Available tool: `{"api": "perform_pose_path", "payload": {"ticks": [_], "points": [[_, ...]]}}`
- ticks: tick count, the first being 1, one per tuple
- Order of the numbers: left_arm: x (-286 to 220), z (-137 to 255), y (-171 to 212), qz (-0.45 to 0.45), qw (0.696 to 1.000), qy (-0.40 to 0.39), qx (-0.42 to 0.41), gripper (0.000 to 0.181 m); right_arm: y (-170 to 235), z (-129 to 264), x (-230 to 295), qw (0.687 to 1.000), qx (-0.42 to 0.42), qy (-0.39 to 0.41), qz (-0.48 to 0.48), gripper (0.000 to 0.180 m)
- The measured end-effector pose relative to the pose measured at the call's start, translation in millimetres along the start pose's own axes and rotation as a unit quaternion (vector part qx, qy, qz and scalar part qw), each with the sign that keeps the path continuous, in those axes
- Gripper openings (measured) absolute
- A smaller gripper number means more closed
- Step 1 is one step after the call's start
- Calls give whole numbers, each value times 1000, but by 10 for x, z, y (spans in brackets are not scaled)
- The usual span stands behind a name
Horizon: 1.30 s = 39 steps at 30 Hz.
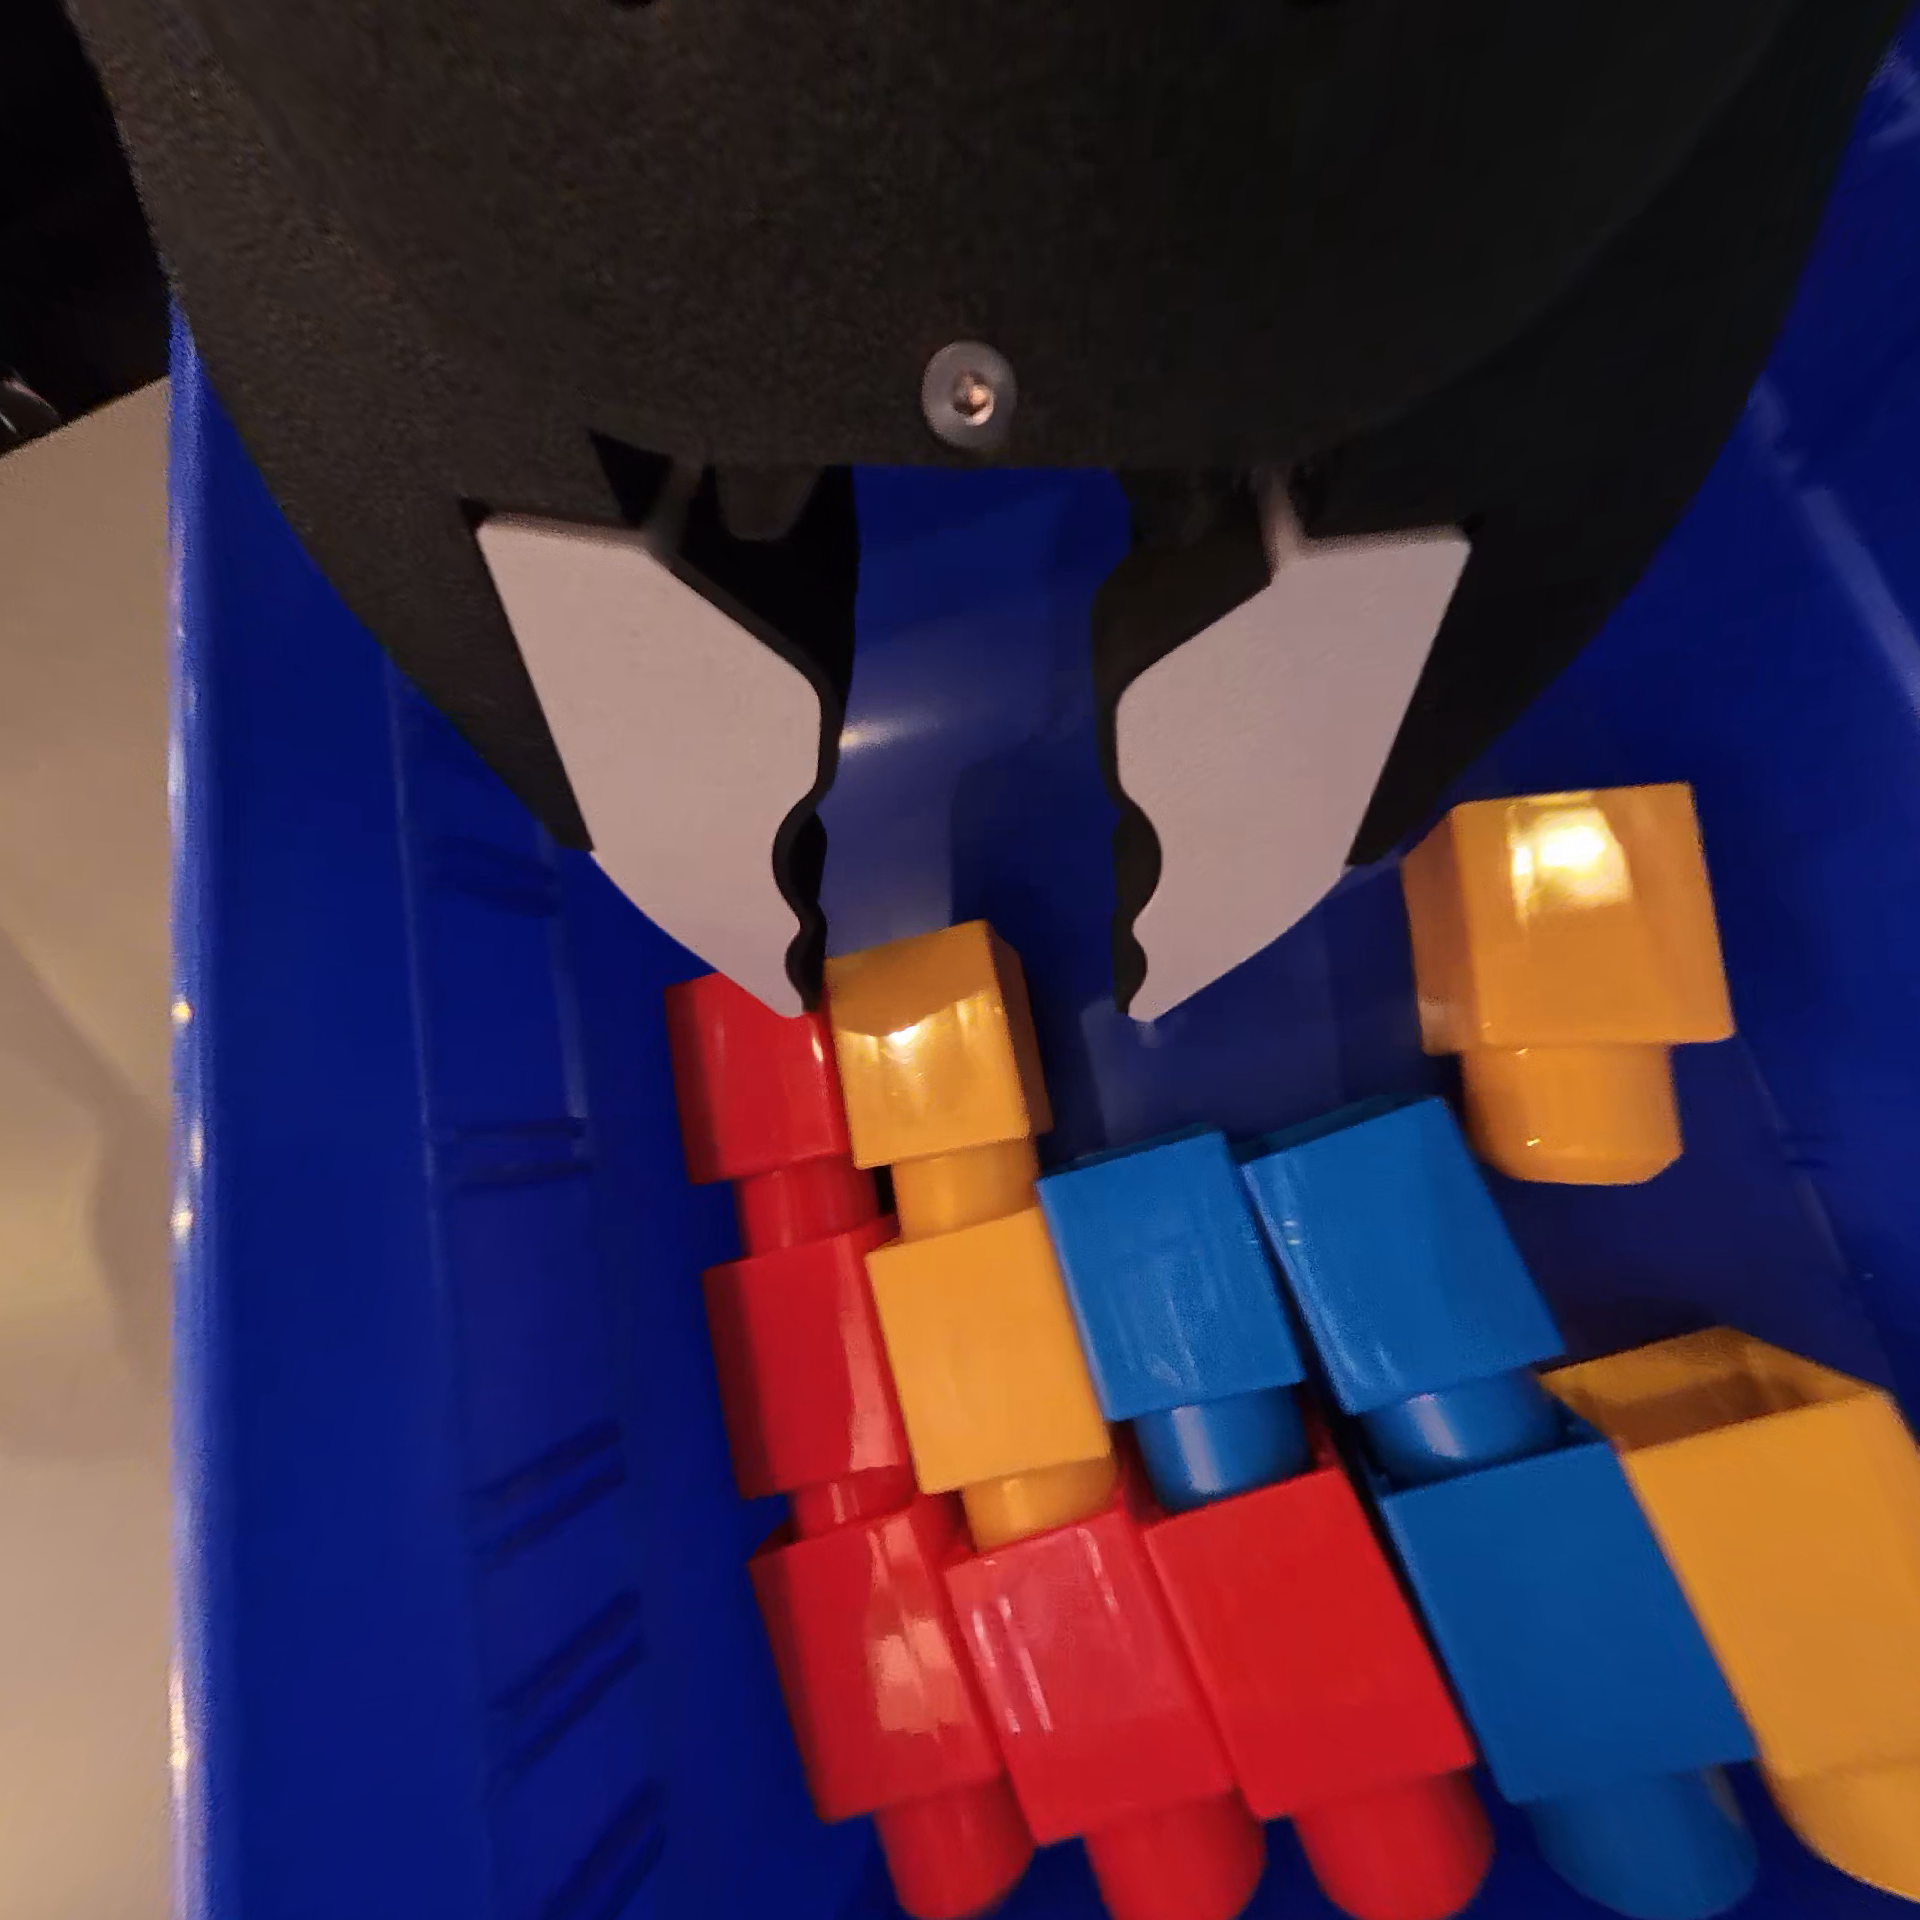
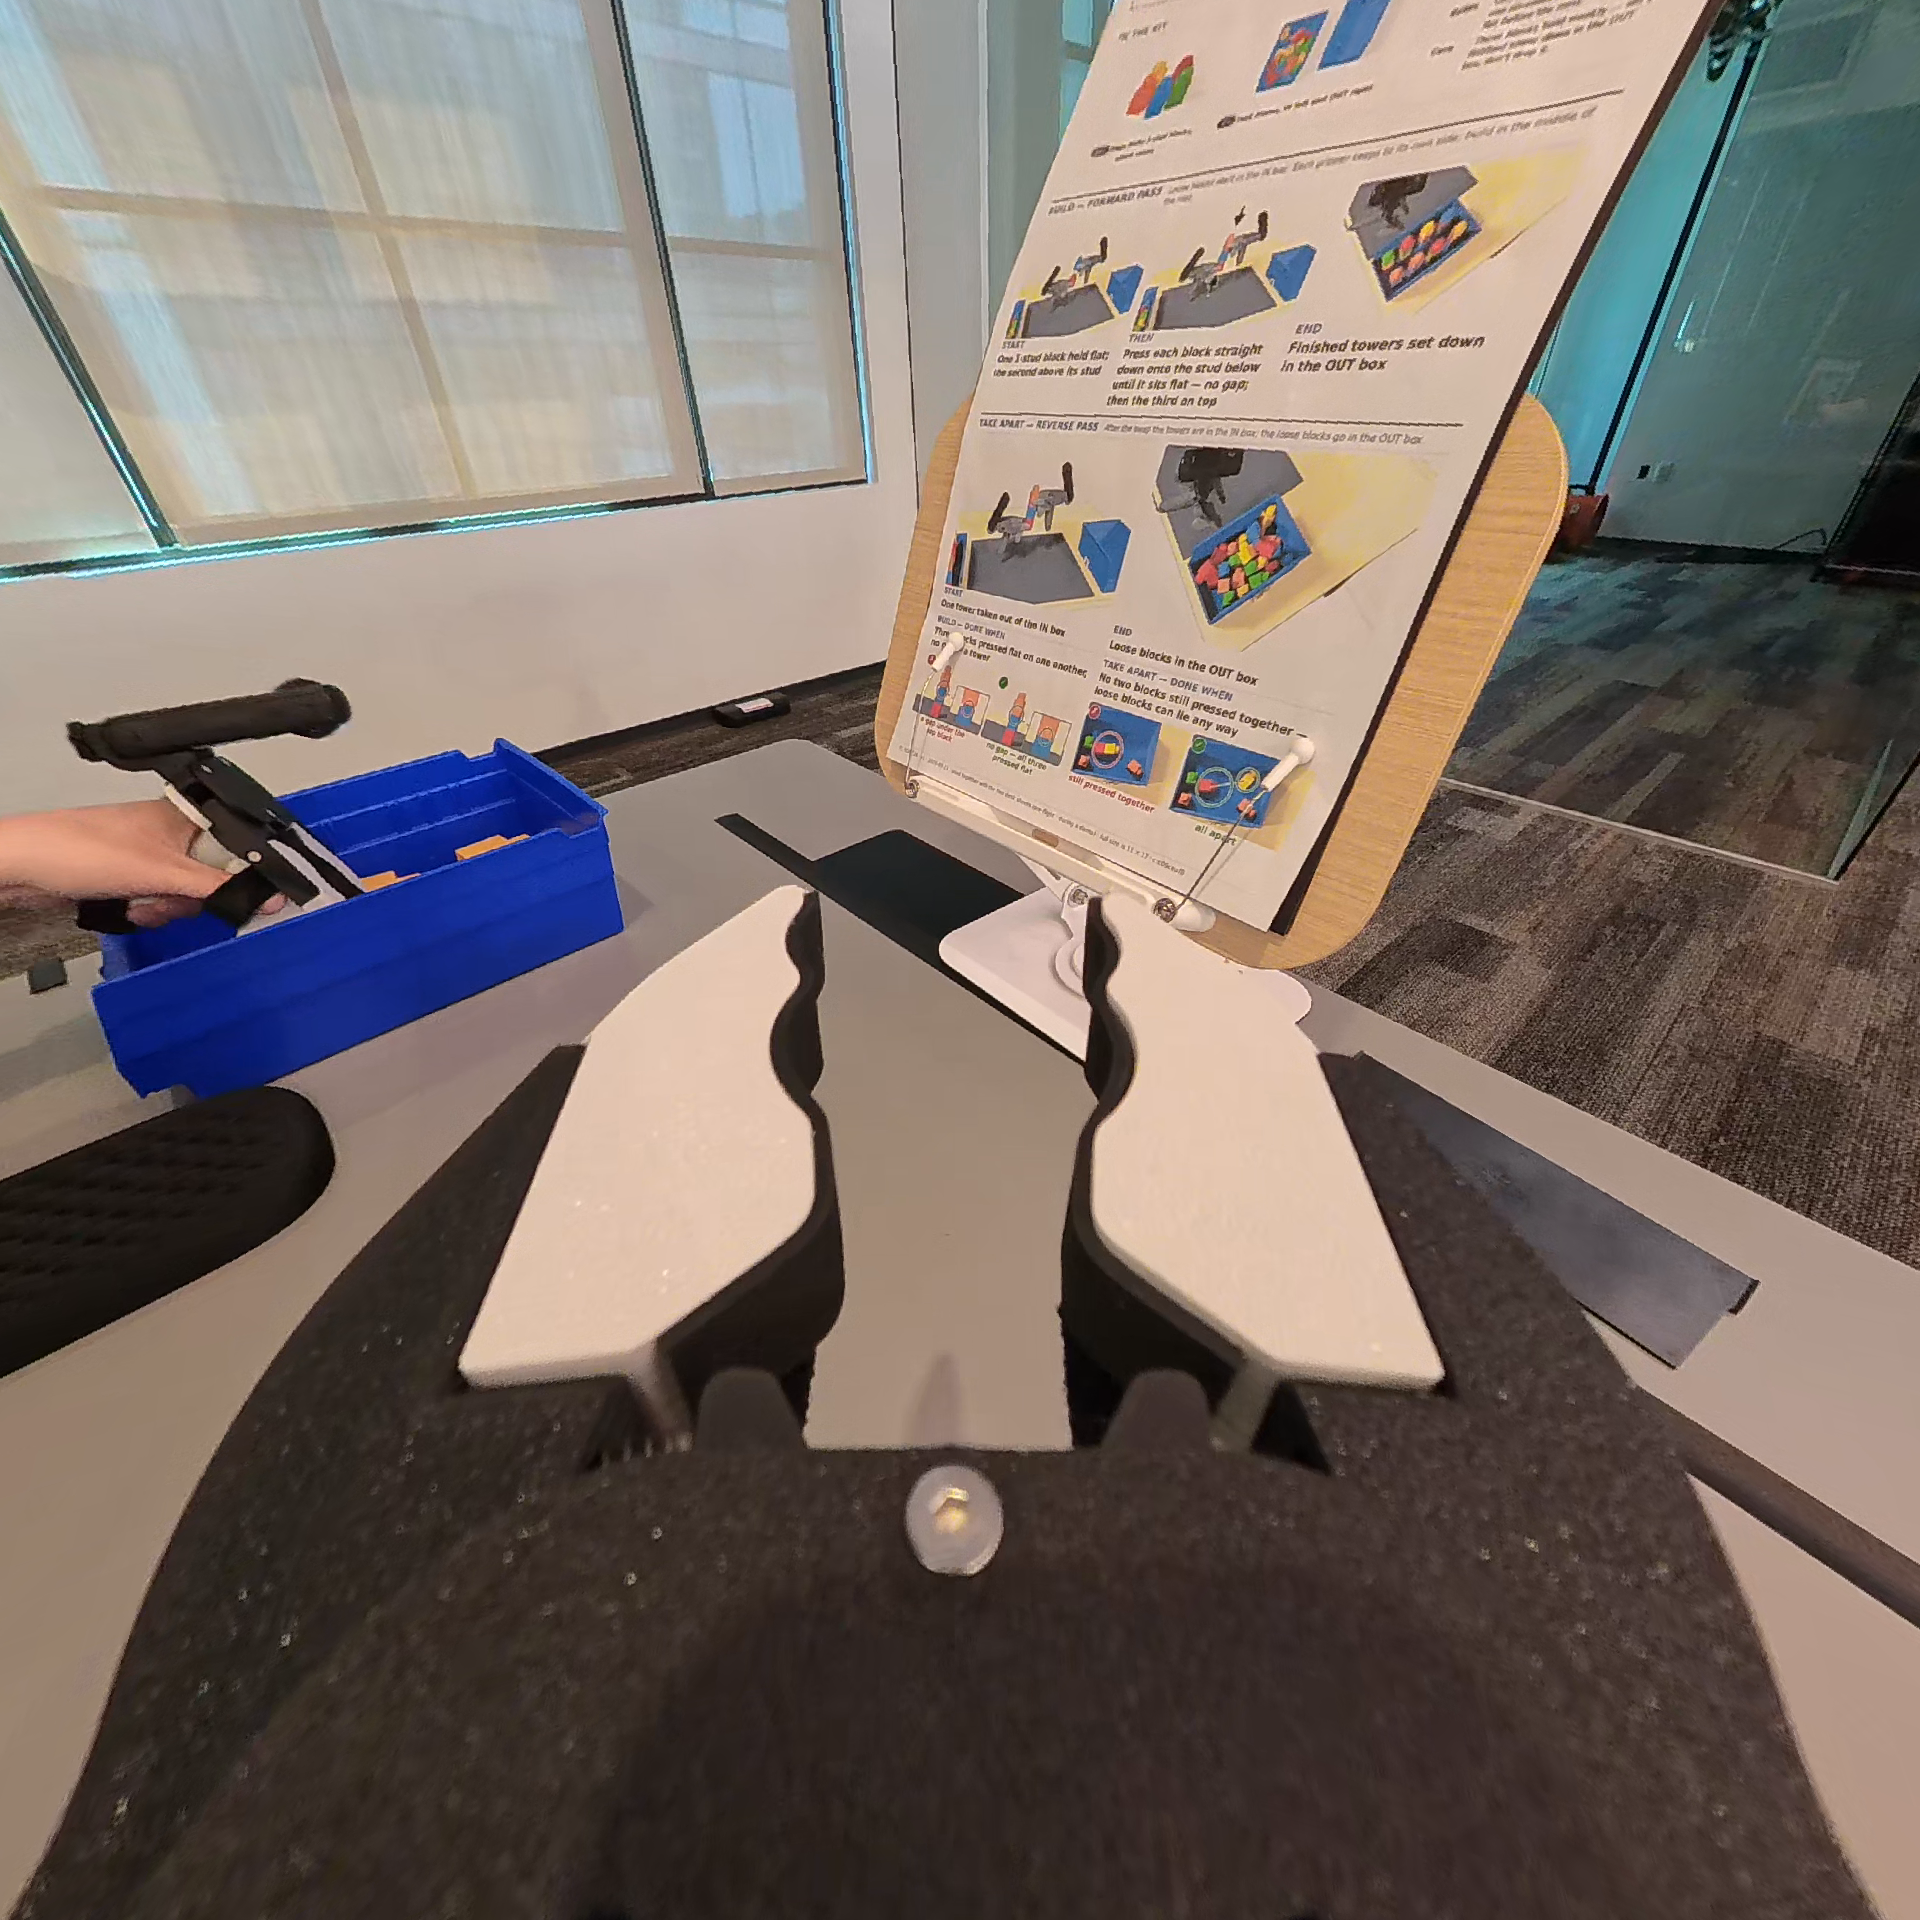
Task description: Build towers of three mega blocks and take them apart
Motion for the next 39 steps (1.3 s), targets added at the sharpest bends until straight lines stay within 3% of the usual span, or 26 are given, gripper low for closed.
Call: {"api": "perform_pose_path", "payload": {"ticks": [21, 29, 39], "points": [[105, 15, -83, -26, 997, -8, 73, 43, 10, 61, -85, 1000, -3, 0, -11, 47], [53, -129, -18, -69, 985, -43, 154, 37, 41, 41, -74, 1000, 8, 0, -6, 46], [105, -5, -9, -75, 993, -36, 80, 36, 116, -36, -61, 999, 22, -18, -14, 46]]}}
Point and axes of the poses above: each gripper's, where its closed fingertips meet, z back along the fingers, y out of its underside, x = y × z across the jaws, the point moved 3 cm from there along z, back along the fingers, and after that the axes turned 2 degrees about -y, right-handed, at the moved point
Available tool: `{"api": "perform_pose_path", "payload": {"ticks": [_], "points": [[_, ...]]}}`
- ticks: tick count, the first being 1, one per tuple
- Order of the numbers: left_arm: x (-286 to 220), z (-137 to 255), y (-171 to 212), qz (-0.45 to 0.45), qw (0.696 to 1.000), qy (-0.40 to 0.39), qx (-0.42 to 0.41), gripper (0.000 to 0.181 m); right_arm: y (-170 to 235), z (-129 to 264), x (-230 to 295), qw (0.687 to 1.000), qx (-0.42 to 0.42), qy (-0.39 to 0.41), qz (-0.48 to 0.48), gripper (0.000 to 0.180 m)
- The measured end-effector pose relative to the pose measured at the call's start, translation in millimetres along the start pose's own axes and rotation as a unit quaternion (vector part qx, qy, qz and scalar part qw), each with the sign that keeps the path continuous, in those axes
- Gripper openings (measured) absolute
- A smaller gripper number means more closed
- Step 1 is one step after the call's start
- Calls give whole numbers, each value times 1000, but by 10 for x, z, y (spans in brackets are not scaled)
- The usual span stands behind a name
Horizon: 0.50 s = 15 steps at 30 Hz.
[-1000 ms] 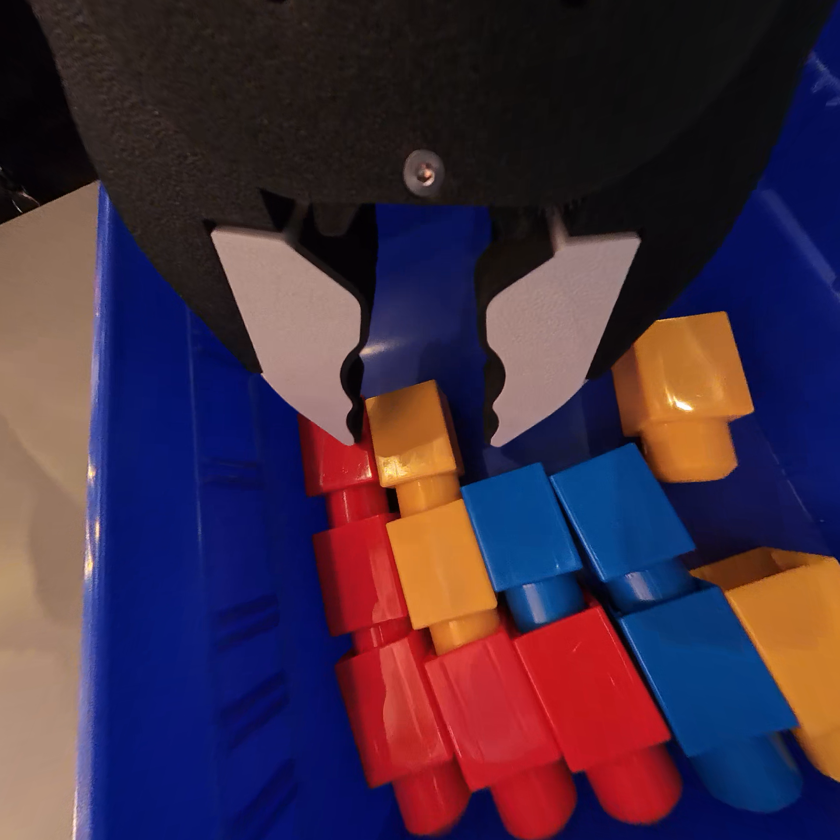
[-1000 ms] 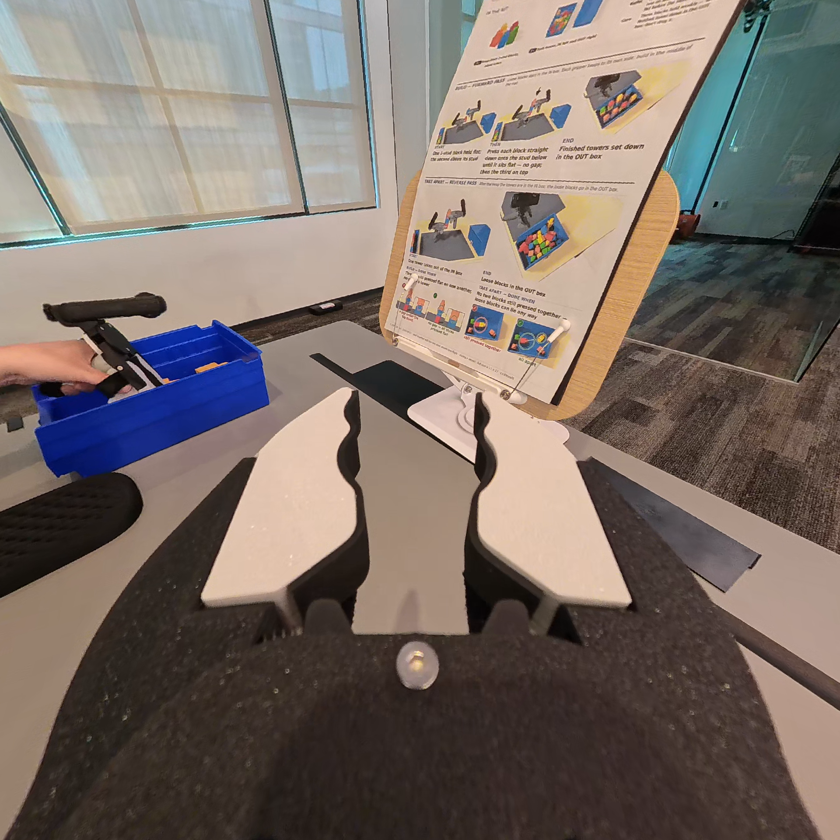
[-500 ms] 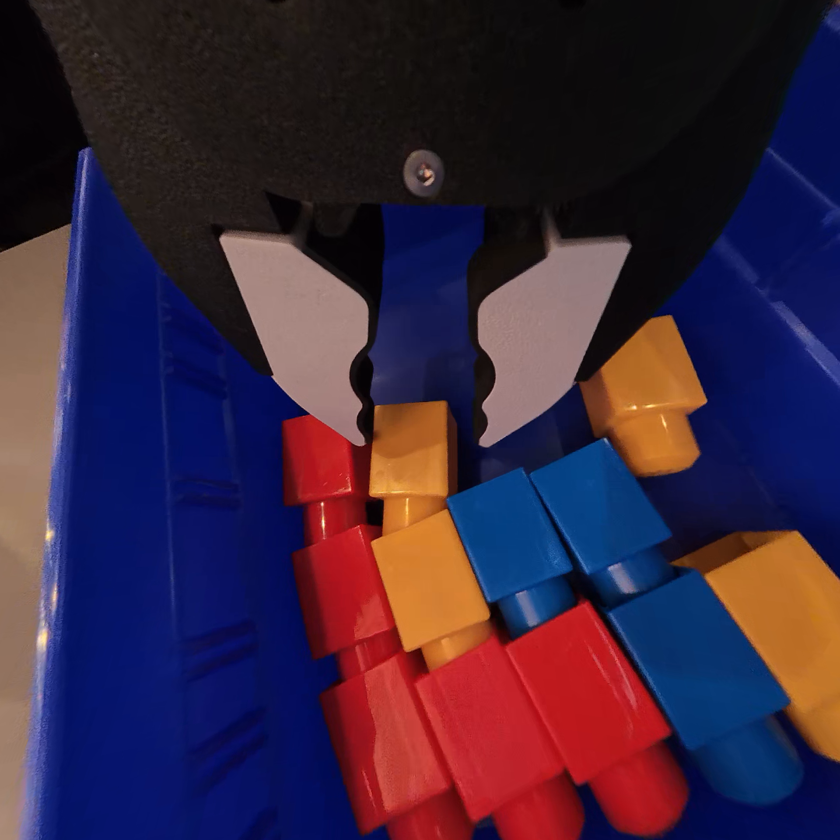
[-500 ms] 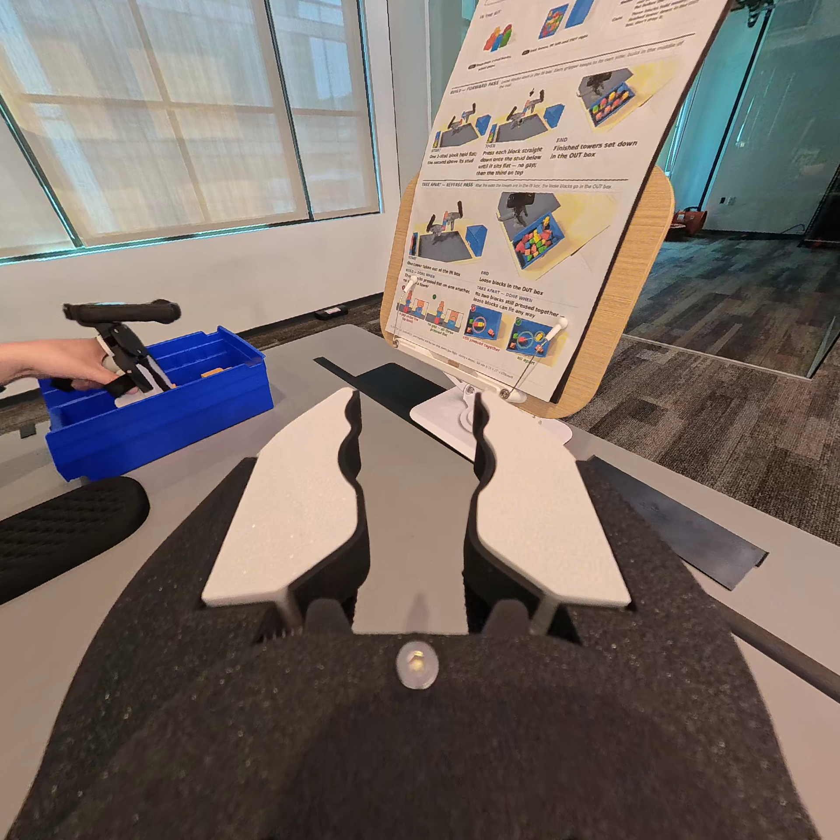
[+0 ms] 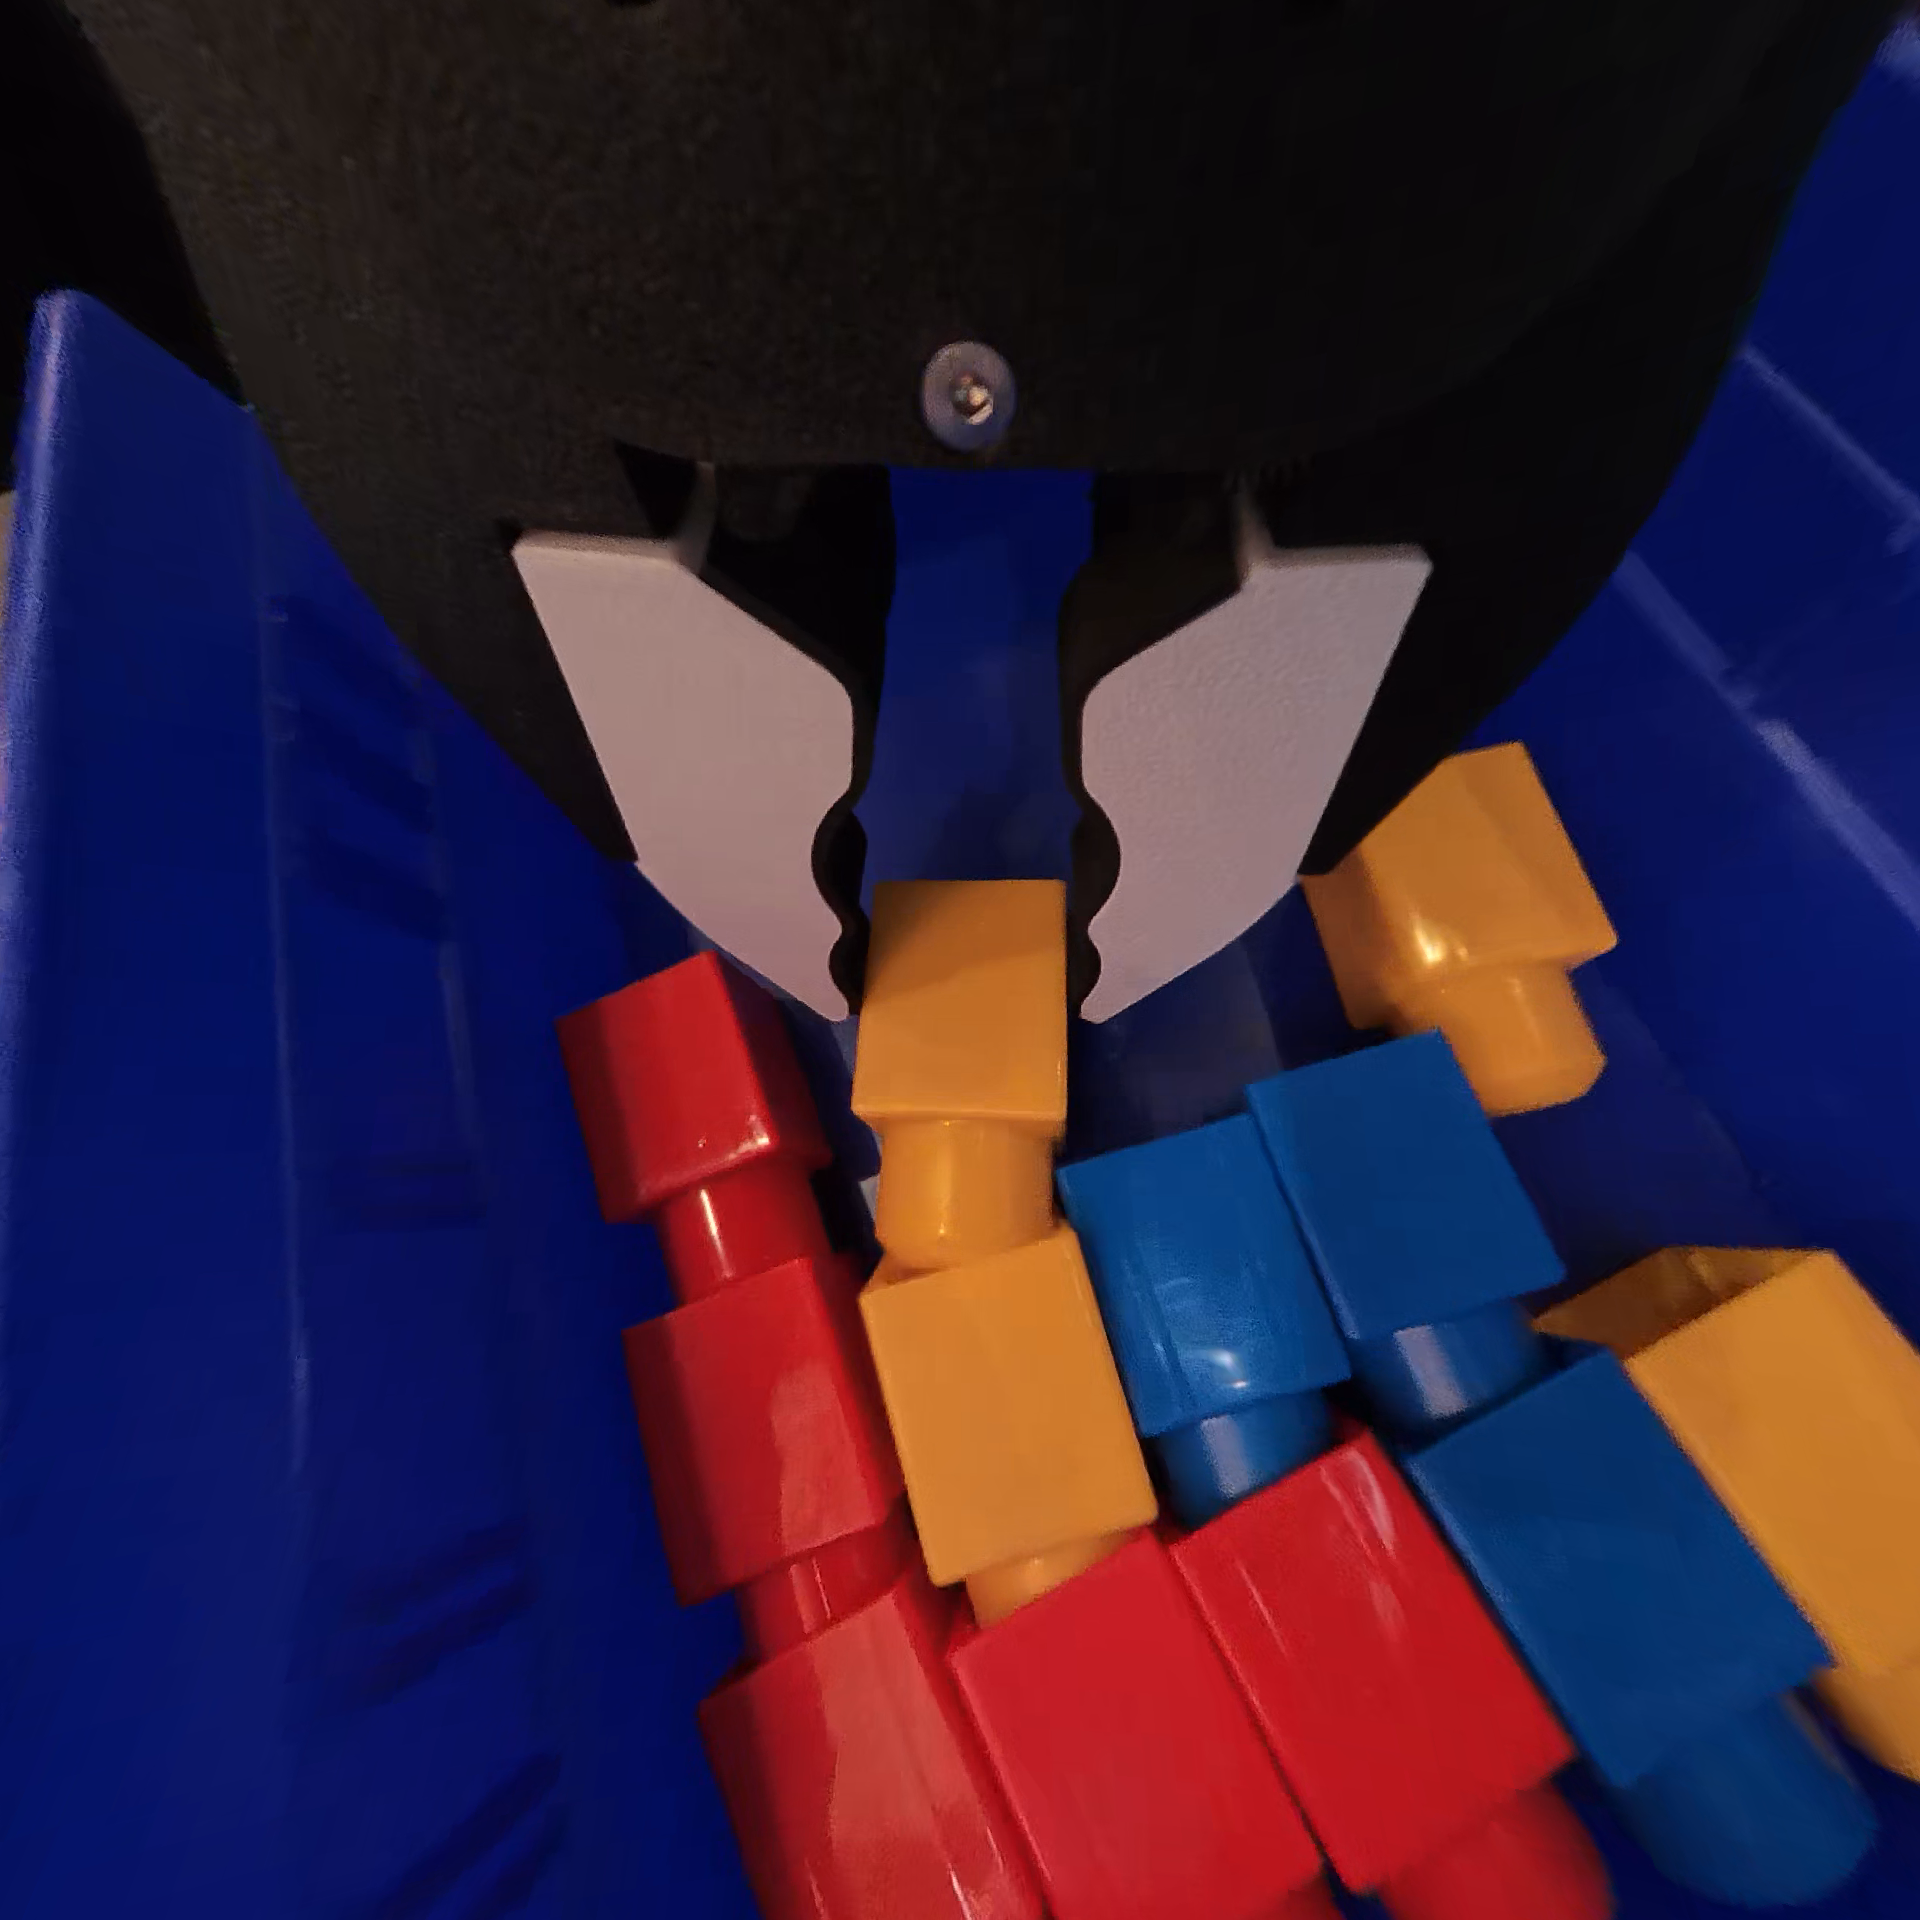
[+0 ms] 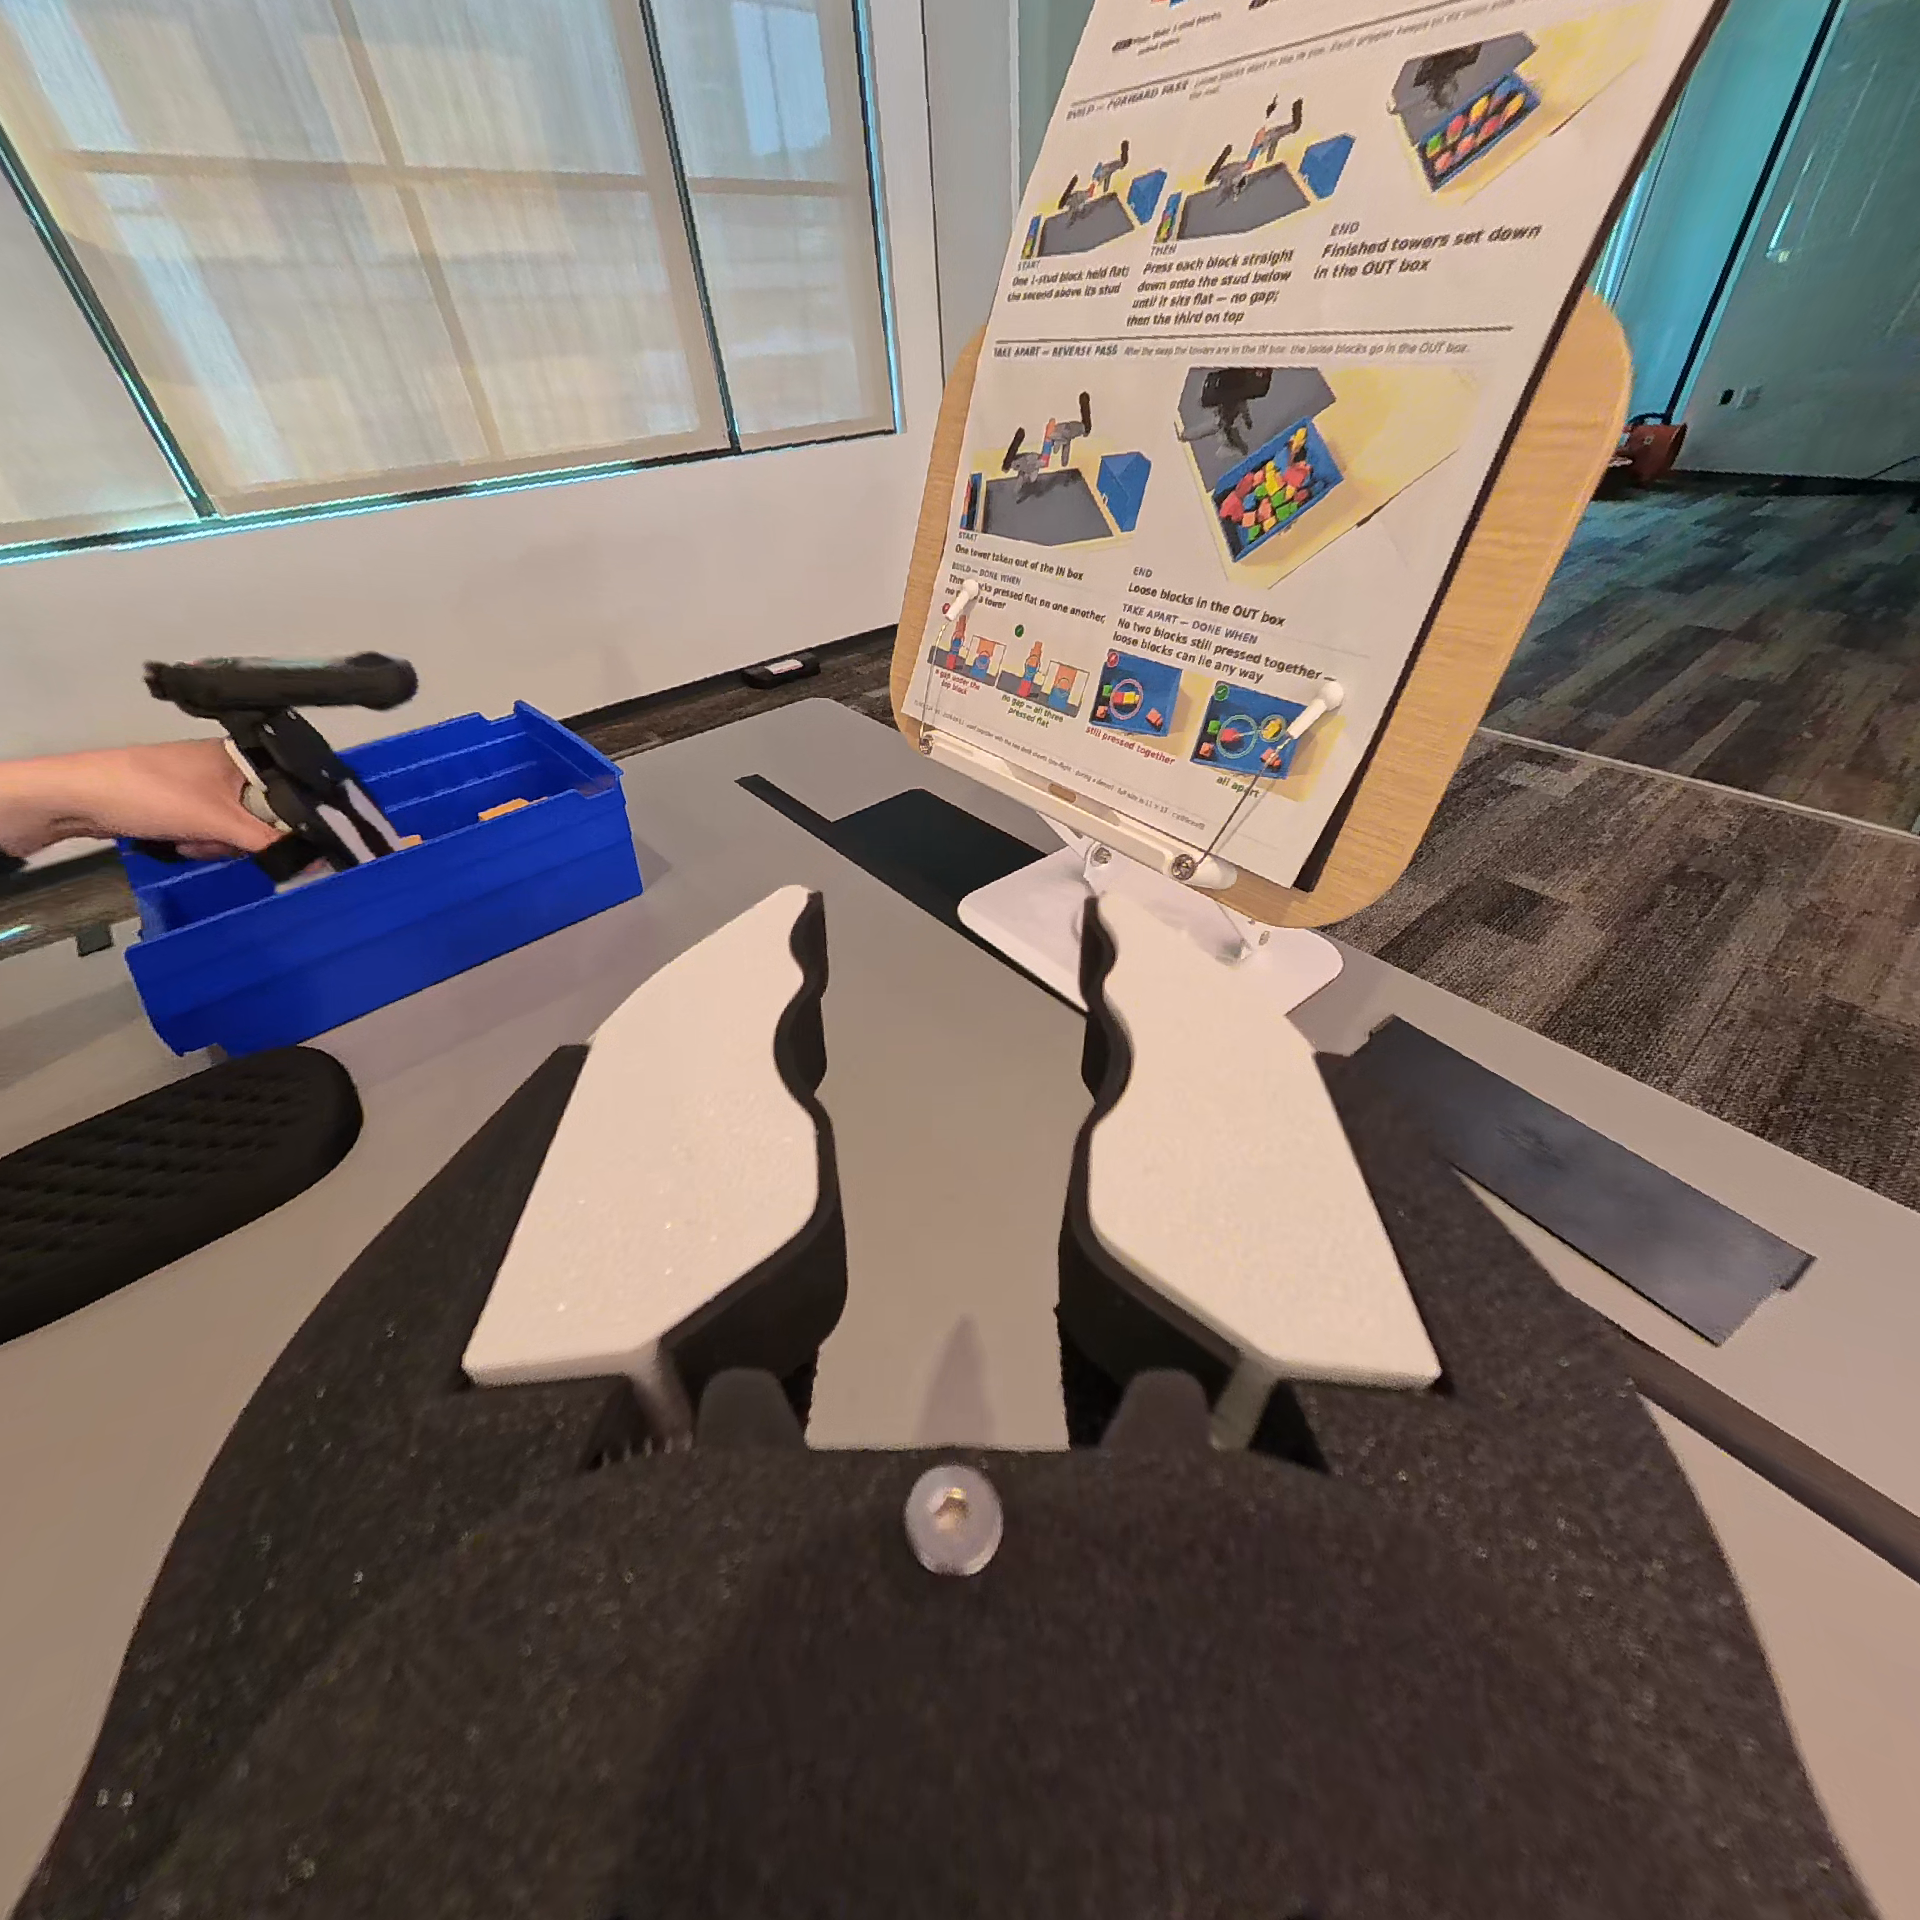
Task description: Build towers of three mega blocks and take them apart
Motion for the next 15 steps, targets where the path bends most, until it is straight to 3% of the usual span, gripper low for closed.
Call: {"api": "perform_pose_path", "payload": {"ticks": [8, 12, 15], "points": [[-46, 569, -76, 25, 990, 45, -133, 36, 125, -167, 34, 1000, 19, -21, -12, 45], [-568, 905, -334, -31, 963, 113, -241, 36, 67, -266, 233, 997, -6, -77, -14, 42], [-1209, 1125, -551, -107, 931, 162, -309, 36, -46, -355, 548, 983, -56, -173, -17, 42]]}}
Point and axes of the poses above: each gripper's, where its closed fingertips meet, z back along the fingers, y out of its underside, x = y × z across the jaws, the point moved 3 cm from there along z, back along the fingers, and after that the axes turned 2 degrees about -y, right-handed, at the moved point
